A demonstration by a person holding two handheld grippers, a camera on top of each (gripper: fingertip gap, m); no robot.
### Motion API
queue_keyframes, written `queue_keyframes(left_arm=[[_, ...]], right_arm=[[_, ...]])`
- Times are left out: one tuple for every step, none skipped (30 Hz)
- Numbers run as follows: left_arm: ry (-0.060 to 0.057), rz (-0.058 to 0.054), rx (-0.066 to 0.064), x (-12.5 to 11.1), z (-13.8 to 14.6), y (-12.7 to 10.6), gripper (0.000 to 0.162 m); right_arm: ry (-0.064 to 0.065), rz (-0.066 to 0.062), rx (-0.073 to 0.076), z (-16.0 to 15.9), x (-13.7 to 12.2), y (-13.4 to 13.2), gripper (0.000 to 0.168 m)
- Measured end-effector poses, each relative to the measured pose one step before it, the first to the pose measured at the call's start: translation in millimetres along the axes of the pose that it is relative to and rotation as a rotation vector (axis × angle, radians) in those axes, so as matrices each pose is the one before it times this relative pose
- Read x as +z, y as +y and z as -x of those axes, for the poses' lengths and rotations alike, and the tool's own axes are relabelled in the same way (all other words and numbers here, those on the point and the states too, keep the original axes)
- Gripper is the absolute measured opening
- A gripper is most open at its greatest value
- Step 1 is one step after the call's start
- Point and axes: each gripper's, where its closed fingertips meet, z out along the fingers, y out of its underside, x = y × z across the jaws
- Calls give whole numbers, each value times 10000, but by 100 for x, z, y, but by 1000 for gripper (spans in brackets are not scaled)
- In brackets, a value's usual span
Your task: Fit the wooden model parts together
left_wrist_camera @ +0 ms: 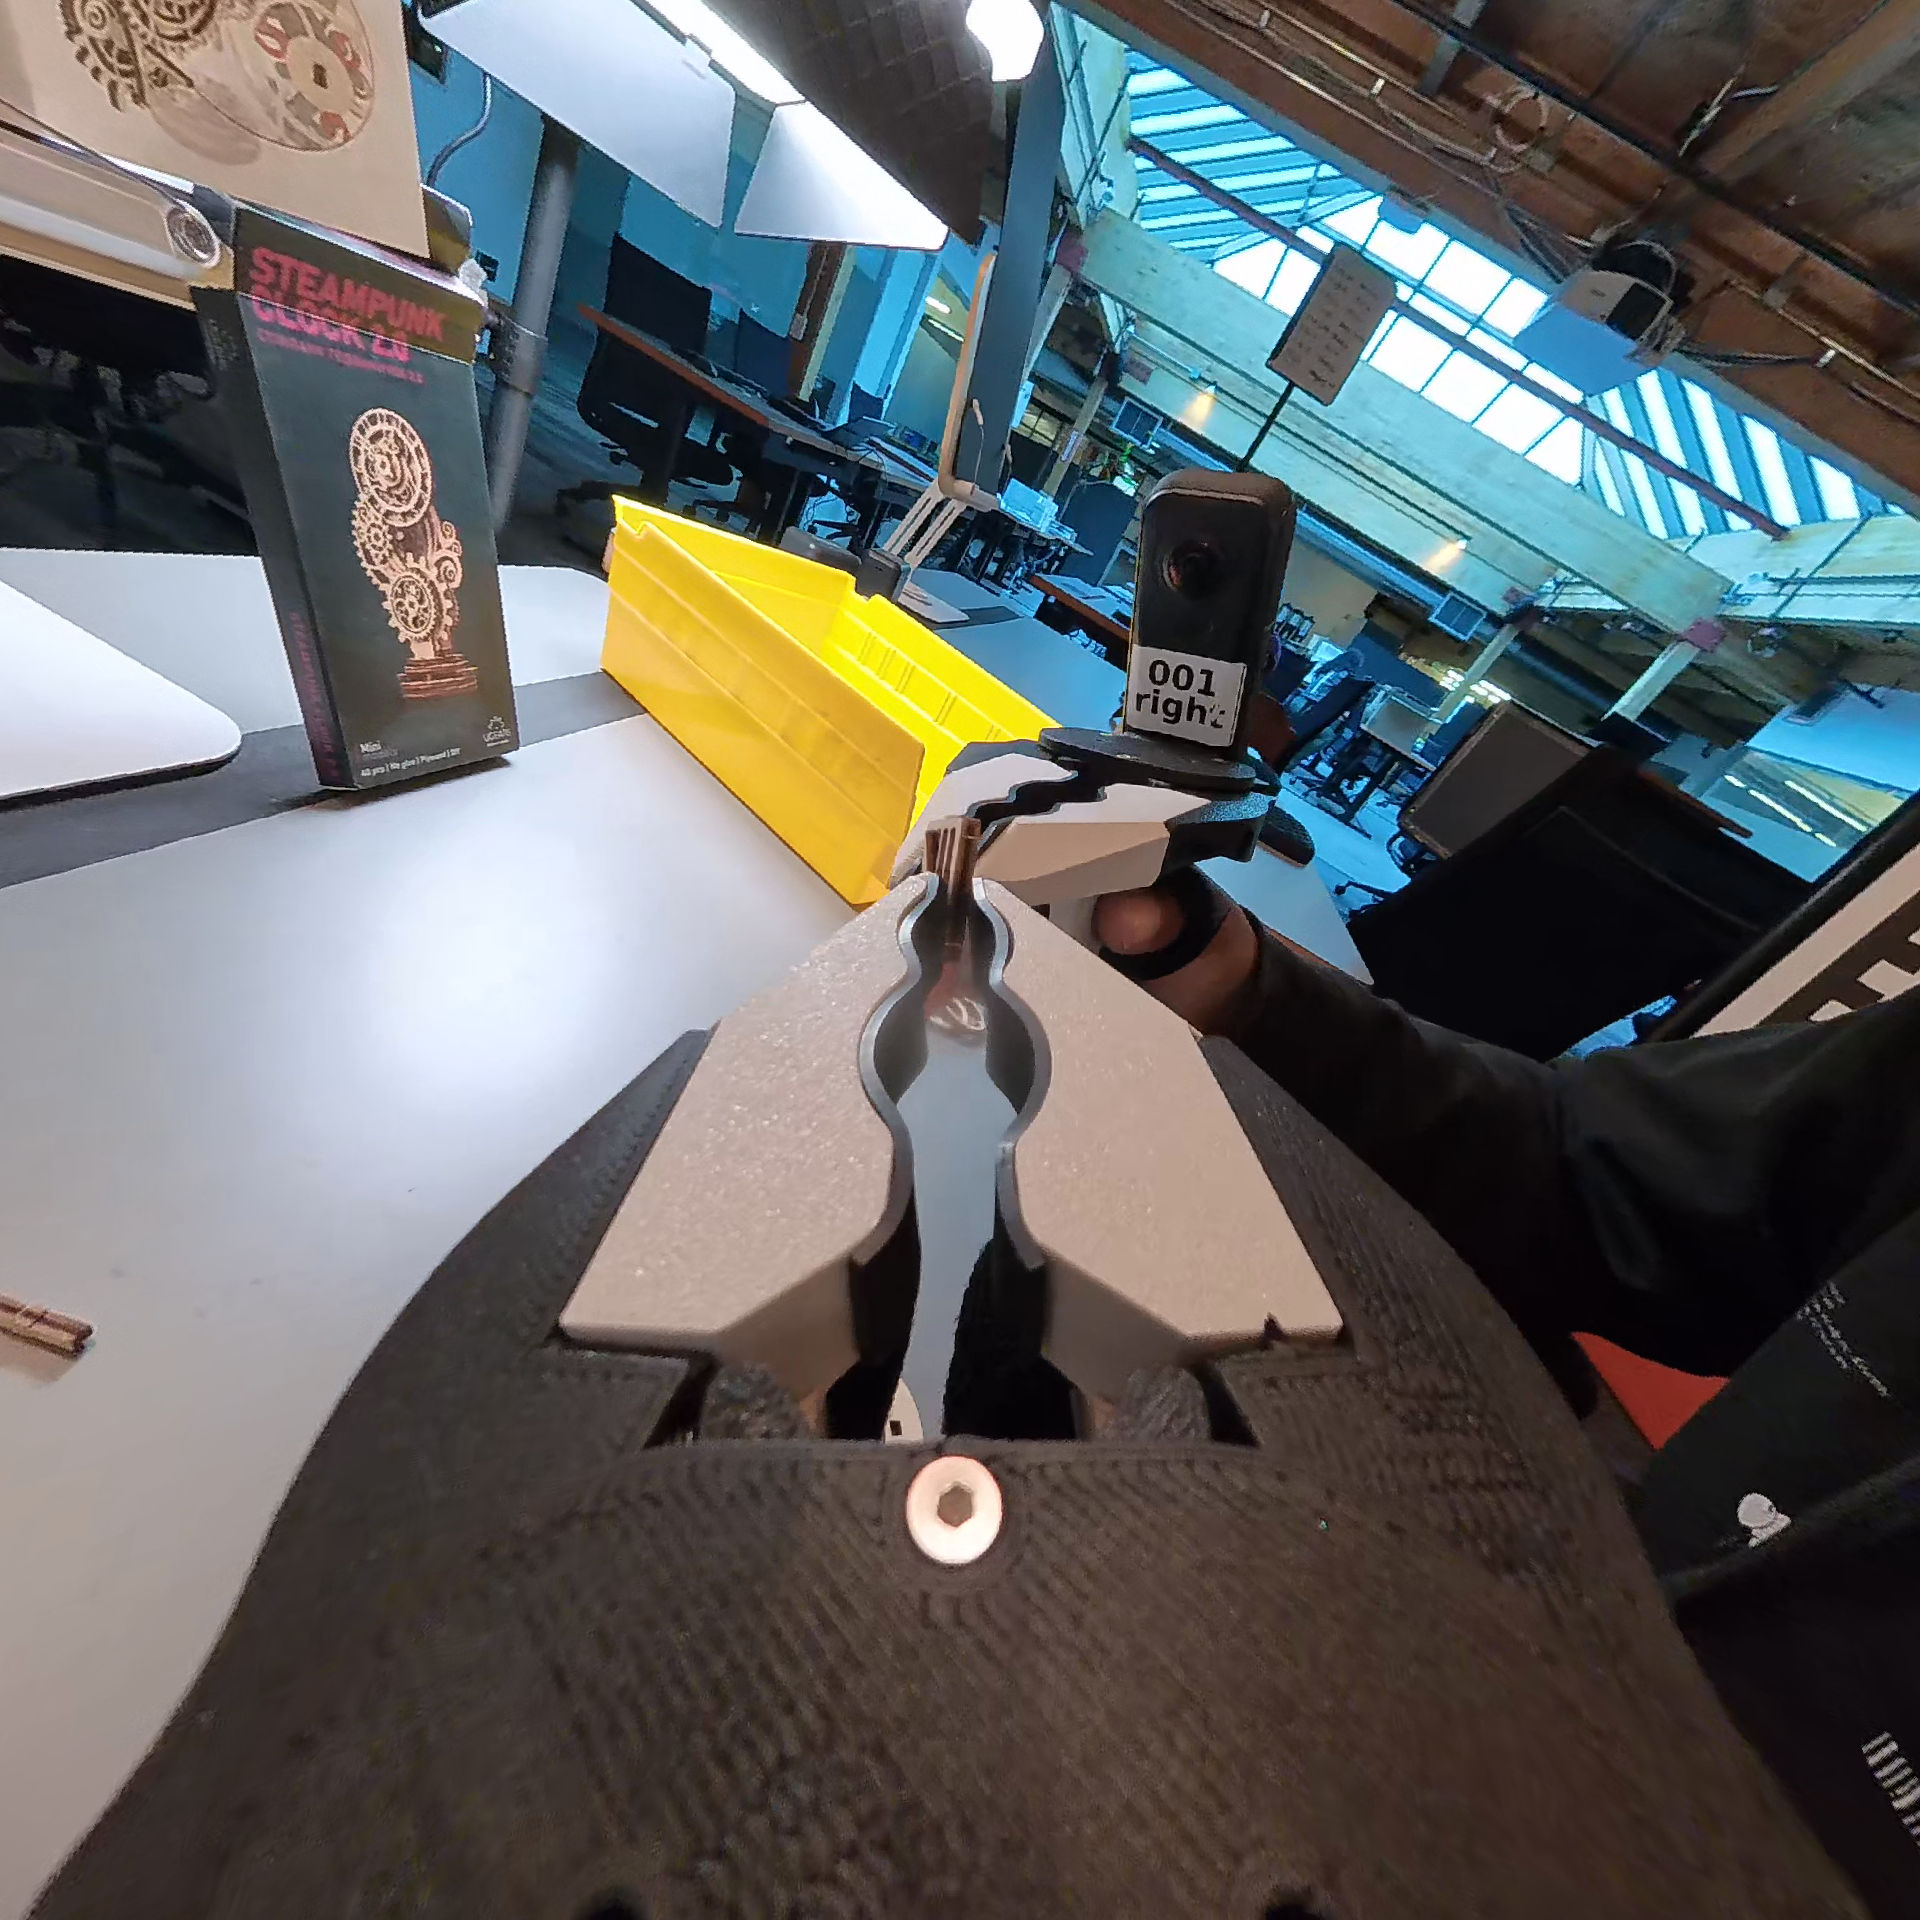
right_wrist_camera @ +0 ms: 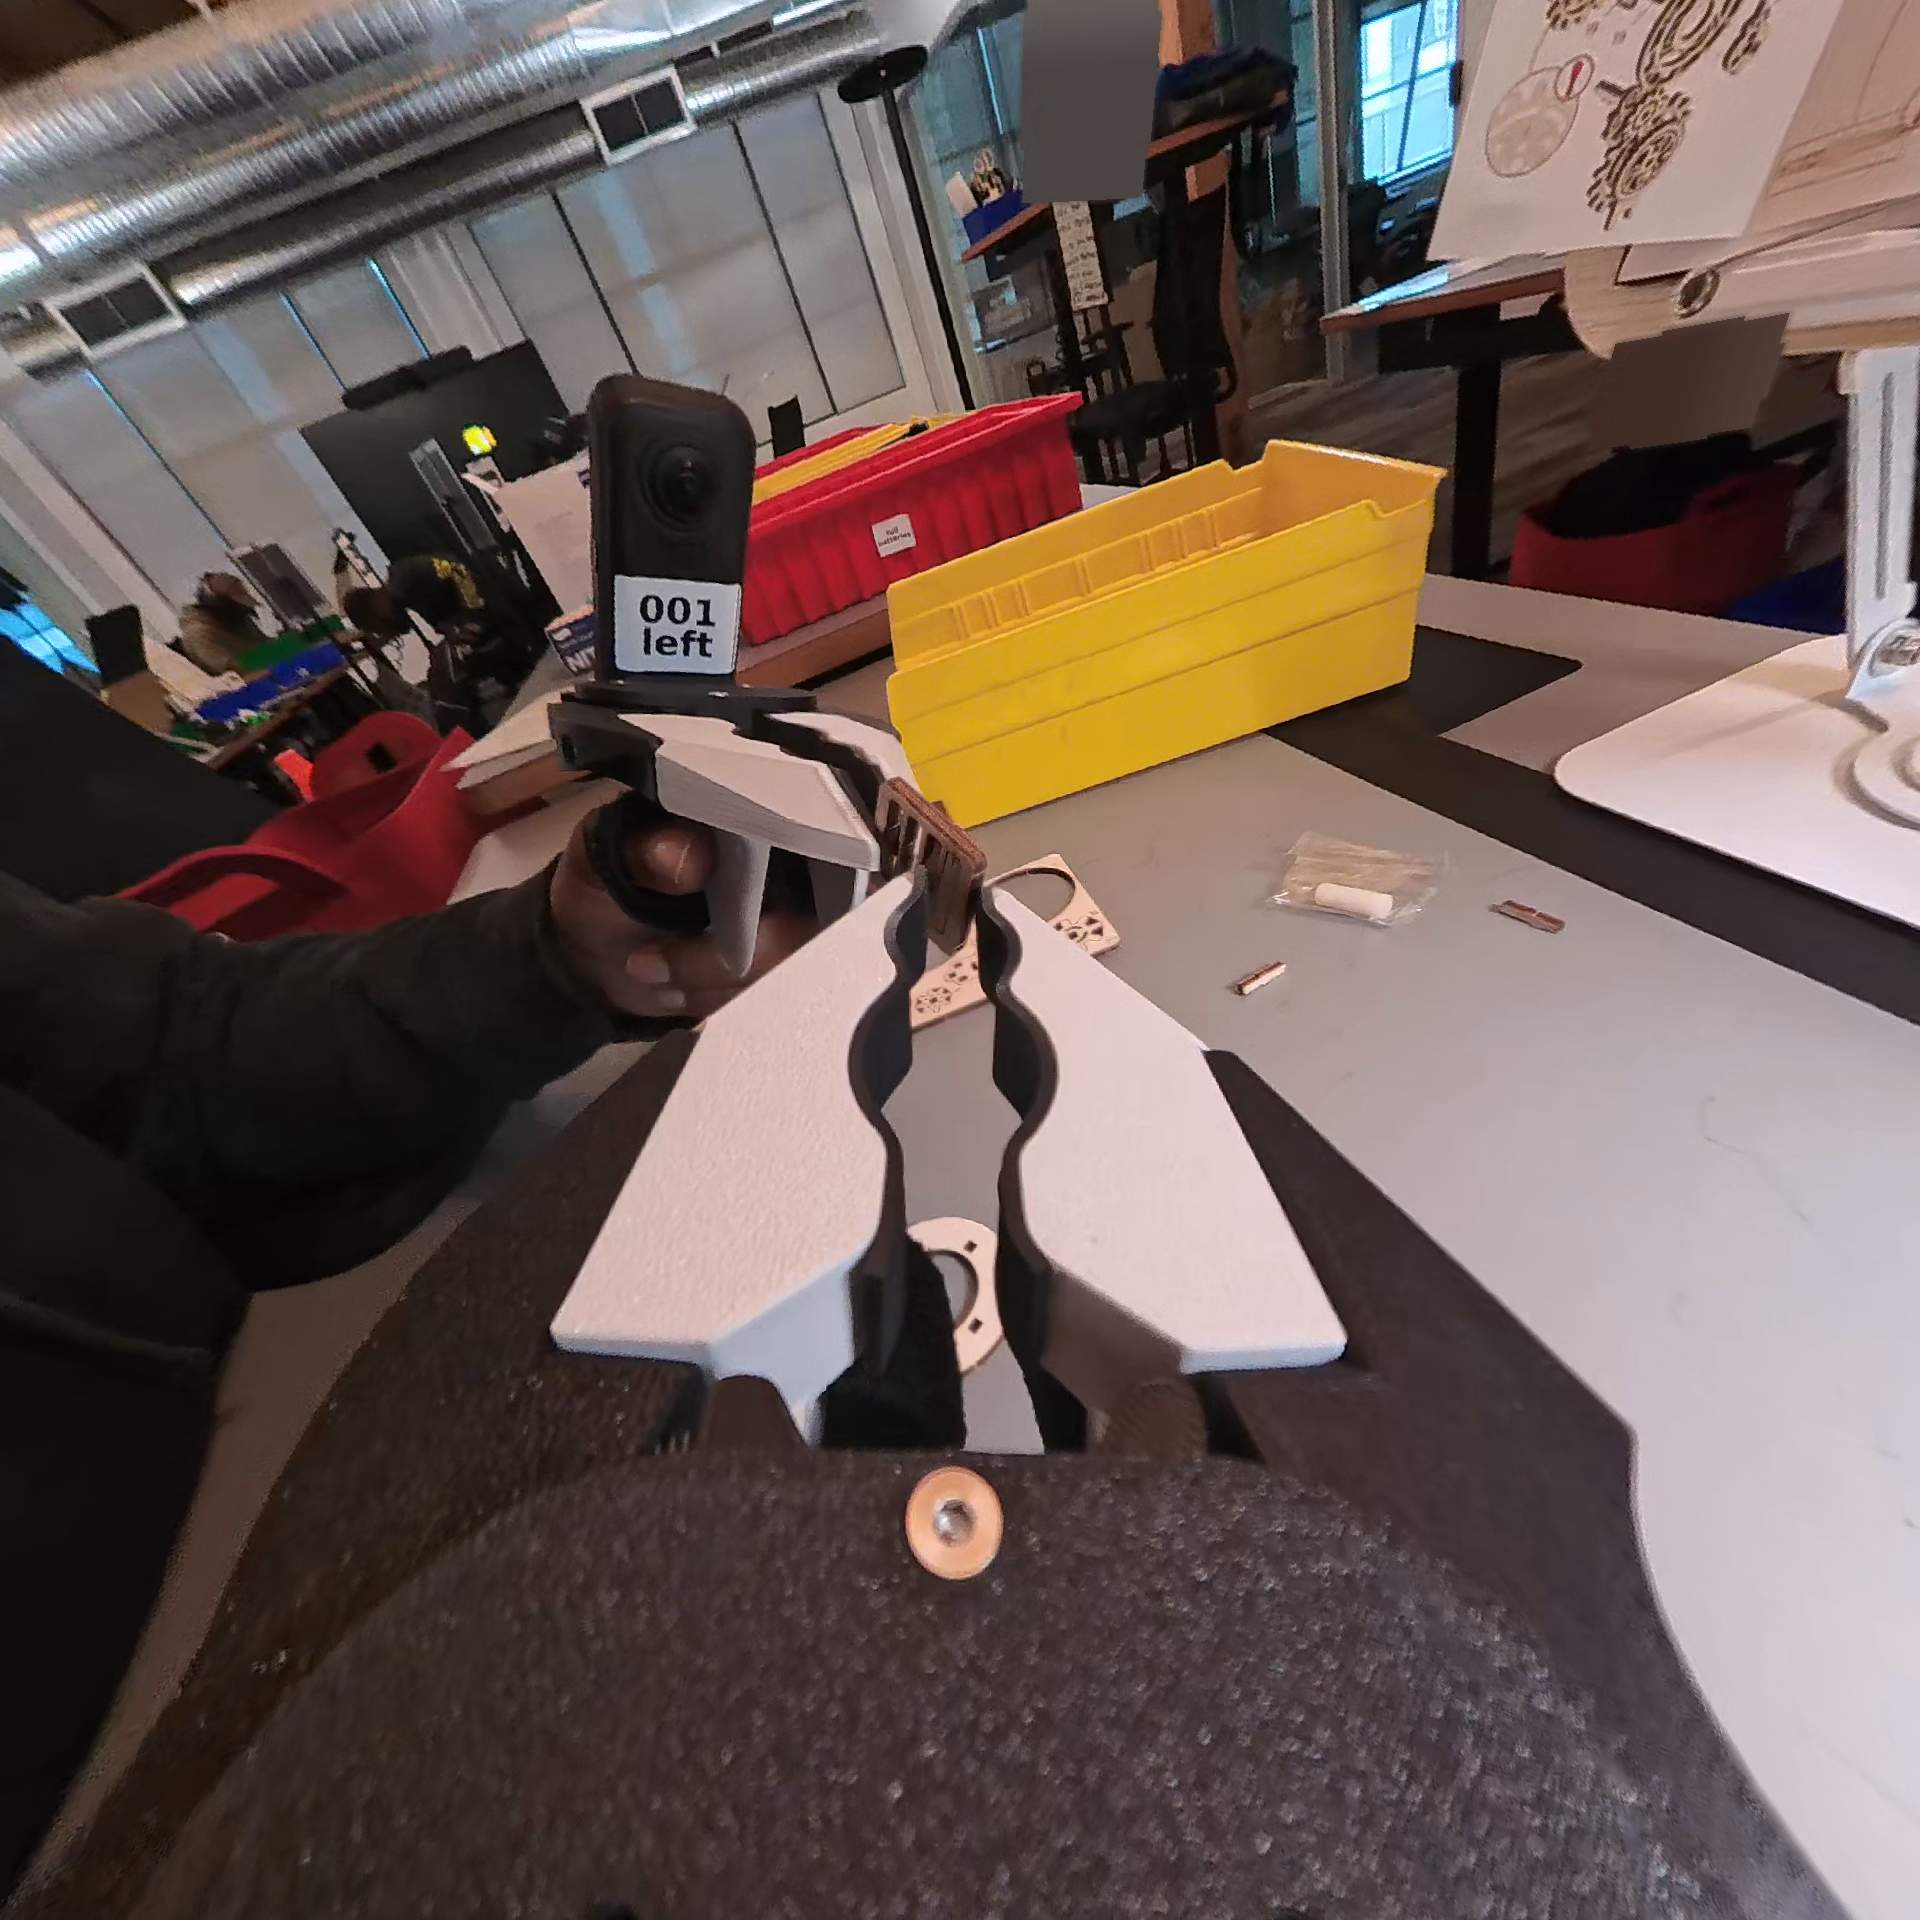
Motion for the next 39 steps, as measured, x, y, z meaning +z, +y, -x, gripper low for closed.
queue_keyframes(left_arm=[[-6, 33, 1, -51, 7, 12, 2], [-25, 10, 16, -49, 48, -11, 2], [-20, 11, -6, -51, 47, 3, 2], [-12, 23, -13, -31, 37, 28, 2], [221, 8, 31, 64, -375, 23, 1], [1494, -101, -94, 442, -2662, -170, 1], [195, 313, 16, 1243, -1109, 403, 1], [-1131, 345, 1239, 591, 669, 222, 2], [-659, -320, 446, -760, 654, -1170, 2], [-85, -402, -375, -1259, 952, -1310, 2], [141, -504, -618, -1379, 901, -1221, 1], [-21, -454, -370, -1170, 788, -922, 1], [-88, -182, -90, -711, 505, -365, 1], [-10, 3, -74, -258, 224, 11, 1], [85, -42, -150, -5, 51, 34, 1], [151, -12, -203, 107, -9, 130, 1], [110, 35, -185, 132, 76, 242, 1], [81, -20, -173, 79, 125, 178, 1], [93, -50, -209, 31, 97, 132, 1], [51, -45, -201, 13, 130, 129, 1], [39, -58, -139, 32, 67, 78, 1], [39, -19, -96, 96, 14, 112, 1], [43, 26, -27, 158, -64, 181, 1], [66, 43, -8, 217, -118, 246, 1], [103, 10, -56, 244, -161, 234, 1], [114, 5, -93, 261, -174, 249, 2], [67, 39, -49, 260, -121, 300, 1], [33, 75, 20, 252, -101, 332, 1], [42, 51, 33, 217, -131, 252, 1], [47, 31, 36, 182, -174, 161, 1], [-51, 58, 85, 148, -39, 146, 1], [-46, 31, 142, 71, -42, 55, 1], [-8, 62, 68, 28, -45, 61, 2], [-8, 49, 35, 7, -15, 37, 2], [-32, 41, 47, 16, 34, 47, 3], [-14, 82, 95, 3, -8, 90, 3], [13, 172, 135, -6, -56, 166, 3], [36, 280, 149, -16, -96, 279, 5], [-37, 323, 154, -24, 35, 309, 10]], right_arm=[[105, 46, -209, -39, 106, 112, 6], [111, 16, -185, -32, 139, 104, 5], [104, 42, -128, -35, 131, 141, 5], [153, 105, -133, -93, 146, 222, 5], [615, 584, -305, -680, 330, 976, 0], [379, 937, -1030, -140, 999, 1942, 0], [-892, -403, 252, 1913, 776, -145, 0], [-351, -801, 1027, 609, -14, -1270, 0], [-224, -412, -6, 182, -623, -1187, 0], [413, 62, -415, -540, -664, -714, 0], [381, -100, -364, -519, -542, -621, 0], [39, -93, 80, -217, -275, -243, 0], [-26, -11, 202, -192, -74, 120, 0], [-4, -71, 131, -146, 12, 132, 0], [-89, -118, 163, 13, 29, 15, 0], [-145, -103, 153, 134, 47, -82, 0], [-117, -130, 93, 115, -8, -215, 0], [-83, -180, 93, 50, -100, -308, 0], [-95, -185, 129, 33, -164, -294, 2], [-156, -211, 216, 91, -192, -325, 5], [-279, -240, 325, 232, -149, -386, 10], [-300, -161, 404, 250, -55, -284, 16], [-261, -77, 365, 228, 42, -128, 21], [-184, -72, 273, 177, 113, -62, 23], [-156, -74, 172, 207, 169, 3, 24], [-164, -29, 148, 272, 218, 79, 24], [-90, -9, 112, 197, 181, 76, 22], [30, -16, 34, 18, 116, 46, 18], [126, 50, -6, -134, 41, 93, 12], [84, 35, -32, -94, -23, 28, 9], [-101, 15, -5, 174, -85, -49, 4], [-63, 85, 17, 100, -72, 16, 3], [-48, 94, -60, 95, -48, 12, 2], [12, 76, -98, 23, -44, 4, 1], [12, 84, -74, -12, -34, 35, 0], [-83, 108, 0, 63, -64, 83, 0], [-167, 186, 50, 157, -68, 202, 0], [-178, 278, 25, 171, -82, 297, 0], [-134, 219, -52, 181, -82, 203, 0]])
